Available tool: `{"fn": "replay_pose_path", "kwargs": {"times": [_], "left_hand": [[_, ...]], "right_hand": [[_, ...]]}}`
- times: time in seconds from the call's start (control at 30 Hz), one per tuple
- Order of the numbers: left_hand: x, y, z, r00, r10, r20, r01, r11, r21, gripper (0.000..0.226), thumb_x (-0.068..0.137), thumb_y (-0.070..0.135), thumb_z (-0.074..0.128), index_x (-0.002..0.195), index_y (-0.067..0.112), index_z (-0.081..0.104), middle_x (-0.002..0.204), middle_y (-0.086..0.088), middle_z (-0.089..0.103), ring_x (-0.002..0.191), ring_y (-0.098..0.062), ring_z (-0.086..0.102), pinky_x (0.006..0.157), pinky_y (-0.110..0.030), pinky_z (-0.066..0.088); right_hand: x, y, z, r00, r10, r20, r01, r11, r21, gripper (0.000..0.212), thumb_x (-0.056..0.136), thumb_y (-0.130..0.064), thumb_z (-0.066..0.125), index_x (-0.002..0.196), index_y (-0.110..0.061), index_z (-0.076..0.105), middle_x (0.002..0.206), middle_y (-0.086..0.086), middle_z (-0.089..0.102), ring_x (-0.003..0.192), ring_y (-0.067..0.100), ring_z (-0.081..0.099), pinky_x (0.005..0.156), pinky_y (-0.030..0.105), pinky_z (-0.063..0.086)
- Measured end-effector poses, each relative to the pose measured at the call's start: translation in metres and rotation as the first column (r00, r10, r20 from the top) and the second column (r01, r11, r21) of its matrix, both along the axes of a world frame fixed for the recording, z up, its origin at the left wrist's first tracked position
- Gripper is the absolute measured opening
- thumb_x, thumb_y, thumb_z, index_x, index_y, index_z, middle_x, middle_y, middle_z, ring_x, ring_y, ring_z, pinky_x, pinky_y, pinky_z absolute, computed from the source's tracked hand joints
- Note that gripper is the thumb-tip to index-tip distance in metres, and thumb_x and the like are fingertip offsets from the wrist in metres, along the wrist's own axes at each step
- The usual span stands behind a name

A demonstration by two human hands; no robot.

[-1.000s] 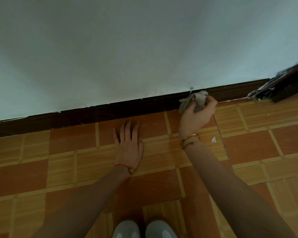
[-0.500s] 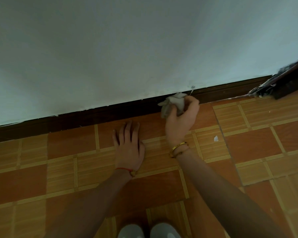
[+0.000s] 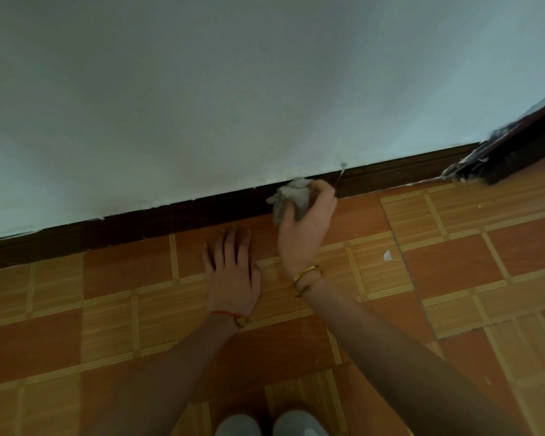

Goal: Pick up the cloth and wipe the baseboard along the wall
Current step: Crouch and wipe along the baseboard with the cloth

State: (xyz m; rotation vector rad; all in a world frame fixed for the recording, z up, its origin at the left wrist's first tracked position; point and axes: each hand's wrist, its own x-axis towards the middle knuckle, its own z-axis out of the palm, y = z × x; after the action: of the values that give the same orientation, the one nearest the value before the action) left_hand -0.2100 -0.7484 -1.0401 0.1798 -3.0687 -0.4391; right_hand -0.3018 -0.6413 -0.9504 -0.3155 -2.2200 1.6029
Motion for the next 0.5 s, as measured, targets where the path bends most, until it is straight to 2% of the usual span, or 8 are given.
{"fn": "replay_pose_path", "kwargs": {"times": [0.1, 0.17, 0.23, 0.3, 0.37, 0.43, 0.5], "left_hand": [[0.000, -0.001, 0.000, 1.000, -0.003, 0.000, 0.003, 1.000, 0.006, 0.059, 0.097, 0.036, 0.034, 0.152, 0.014, 0.037, 0.157, -0.014, 0.036, 0.146, -0.035, 0.030, 0.117, -0.066, 0.018], [0.000, -0.001, 0.000, 1.000, 0.001, -0.002, -0.001, 1.000, 0.005, 0.060, 0.096, 0.035, 0.034, 0.152, 0.014, 0.039, 0.156, -0.014, 0.037, 0.146, -0.035, 0.032, 0.117, -0.066, 0.019], [0.000, -0.001, 0.000, 1.000, 0.005, -0.008, -0.005, 1.000, 0.002, 0.059, 0.096, 0.034, 0.036, 0.151, 0.014, 0.040, 0.156, -0.014, 0.038, 0.145, -0.035, 0.033, 0.117, -0.065, 0.019], [0.001, 0.000, 0.000, 1.000, 0.004, -0.009, -0.004, 1.000, 0.003, 0.059, 0.096, 0.034, 0.035, 0.151, 0.014, 0.039, 0.156, -0.014, 0.037, 0.146, -0.034, 0.031, 0.118, -0.065, 0.019], [0.001, 0.000, 0.000, 1.000, 0.007, -0.010, -0.007, 1.000, 0.011, 0.059, 0.096, 0.034, 0.034, 0.152, 0.014, 0.039, 0.157, -0.013, 0.036, 0.146, -0.034, 0.030, 0.119, -0.065, 0.017], [0.001, 0.001, 0.000, 1.000, 0.009, -0.005, -0.009, 1.000, 0.008, 0.059, 0.096, 0.034, 0.034, 0.152, 0.014, 0.039, 0.157, -0.013, 0.036, 0.146, -0.033, 0.030, 0.119, -0.064, 0.016], [0.000, 0.001, 0.000, 1.000, 0.010, -0.004, -0.010, 1.000, 0.000, 0.060, 0.096, 0.034, 0.034, 0.152, 0.014, 0.039, 0.157, -0.013, 0.036, 0.146, -0.034, 0.031, 0.119, -0.065, 0.017]], "right_hand": [[0.003, -0.003, -0.002, 0.998, 0.052, -0.018, -0.052, 0.999, 0.013, 0.039, 0.079, 0.010, 0.064, 0.113, -0.003, 0.049, 0.111, 0.014, 0.050, 0.098, -0.012, 0.044, 0.081, 0.001, 0.037], [-0.002, 0.005, -0.001, 0.999, 0.045, -0.020, -0.045, 0.999, -0.017, 0.040, 0.080, 0.010, 0.062, 0.114, -0.006, 0.049, 0.112, 0.012, 0.050, 0.099, -0.006, 0.048, 0.083, 0.006, 0.041], [-0.012, 0.020, -0.002, 1.000, -0.028, 0.001, 0.028, 0.999, -0.046, 0.040, 0.081, 0.009, 0.061, 0.114, -0.009, 0.048, 0.115, 0.011, 0.051, 0.101, 0.006, 0.052, 0.084, 0.008, 0.045], [-0.022, 0.038, -0.004, 0.993, -0.120, 0.014, 0.120, 0.992, -0.041, 0.041, 0.081, 0.010, 0.059, 0.116, -0.009, 0.047, 0.116, 0.011, 0.051, 0.099, 0.009, 0.053, 0.082, 0.005, 0.044], [-0.027, 0.051, -0.007, 0.991, -0.137, 0.014, 0.137, 0.991, -0.009, 0.041, 0.082, 0.009, 0.059, 0.117, -0.007, 0.047, 0.116, 0.010, 0.051, 0.099, 0.011, 0.054, 0.080, 0.008, 0.044], [-0.027, 0.052, -0.009, 0.992, -0.126, 0.022, 0.125, 0.992, 0.026, 0.037, 0.083, 0.007, 0.060, 0.116, -0.005, 0.047, 0.116, 0.011, 0.051, 0.095, 0.003, 0.054, 0.079, 0.007, 0.044], [-0.023, 0.043, -0.008, 0.994, -0.106, 0.018, 0.104, 0.993, 0.056, 0.034, 0.083, 0.008, 0.061, 0.113, -0.001, 0.049, 0.115, 0.014, 0.051, 0.092, -0.003, 0.050, 0.077, 0.001, 0.041]]}}
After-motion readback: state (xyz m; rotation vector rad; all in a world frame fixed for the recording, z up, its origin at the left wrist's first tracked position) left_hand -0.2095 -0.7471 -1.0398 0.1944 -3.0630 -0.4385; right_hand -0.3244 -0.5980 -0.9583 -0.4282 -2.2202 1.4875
